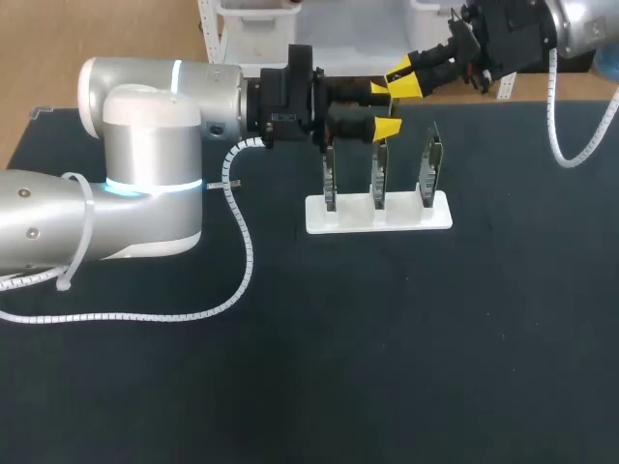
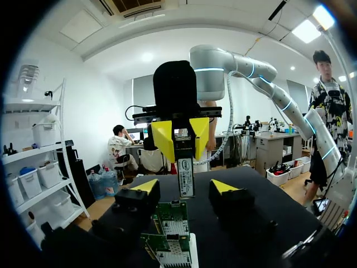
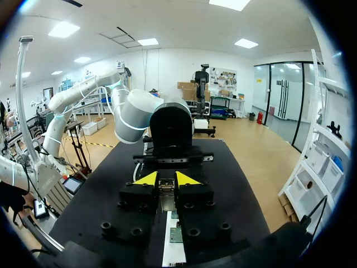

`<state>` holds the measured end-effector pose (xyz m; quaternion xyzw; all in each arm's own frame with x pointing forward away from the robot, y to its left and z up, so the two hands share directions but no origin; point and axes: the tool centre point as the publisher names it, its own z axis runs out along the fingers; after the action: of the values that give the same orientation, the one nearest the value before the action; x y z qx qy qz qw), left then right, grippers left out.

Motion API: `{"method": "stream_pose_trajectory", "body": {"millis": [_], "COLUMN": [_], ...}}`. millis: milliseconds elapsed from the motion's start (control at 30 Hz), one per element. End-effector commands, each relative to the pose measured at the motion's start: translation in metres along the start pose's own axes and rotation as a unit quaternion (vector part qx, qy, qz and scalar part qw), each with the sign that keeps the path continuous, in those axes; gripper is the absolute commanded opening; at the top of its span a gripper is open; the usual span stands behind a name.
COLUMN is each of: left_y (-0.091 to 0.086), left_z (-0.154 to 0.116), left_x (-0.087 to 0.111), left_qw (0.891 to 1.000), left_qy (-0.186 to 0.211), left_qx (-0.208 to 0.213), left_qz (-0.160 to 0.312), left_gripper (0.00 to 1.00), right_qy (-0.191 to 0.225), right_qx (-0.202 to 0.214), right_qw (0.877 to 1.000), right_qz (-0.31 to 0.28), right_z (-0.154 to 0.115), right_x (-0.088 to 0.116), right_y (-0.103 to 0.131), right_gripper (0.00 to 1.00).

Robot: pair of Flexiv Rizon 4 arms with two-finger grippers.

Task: Pick up the optical module with the left hand, and insert it into the network port with the right hand.

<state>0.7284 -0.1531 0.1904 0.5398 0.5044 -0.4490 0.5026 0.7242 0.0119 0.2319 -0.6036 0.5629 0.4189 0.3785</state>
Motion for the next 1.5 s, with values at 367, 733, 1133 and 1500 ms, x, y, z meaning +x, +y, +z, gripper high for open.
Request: {"method": "stream_pose_trajectory", "body": {"millis": [367,733,1133,1500], "left_y": [0.001,0.001,-0.003,-0.004], "left_z": [0.000,-0.026,-0.041,-0.059], "left_x": [0.000,-0.002,-0.003,-0.012], "left_qw": [1.000,0.994,0.988,0.981], "left_qy": [0.000,0.105,0.154,0.191], "left_qx": [0.001,0.016,0.015,0.009], "left_qz": [0.000,-0.022,-0.032,-0.038], "left_gripper": [1.00,1.00,1.00,1.00], "right_qy": [0.000,0.000,0.000,0.000], "right_qx": [-0.001,-0.001,-0.001,-0.001], "right_qw": [1.000,1.000,1.000,1.000], "right_qz": [0.000,0.000,0.000,0.000], "right_z": [0.000,0.000,0.000,0.000], "right_x": [0.000,0.000,0.000,0.000], "right_y": [-0.001,-0.001,-0.001,-0.001], "right_gripper": [0.00,0.00,0.00,0.00]}}
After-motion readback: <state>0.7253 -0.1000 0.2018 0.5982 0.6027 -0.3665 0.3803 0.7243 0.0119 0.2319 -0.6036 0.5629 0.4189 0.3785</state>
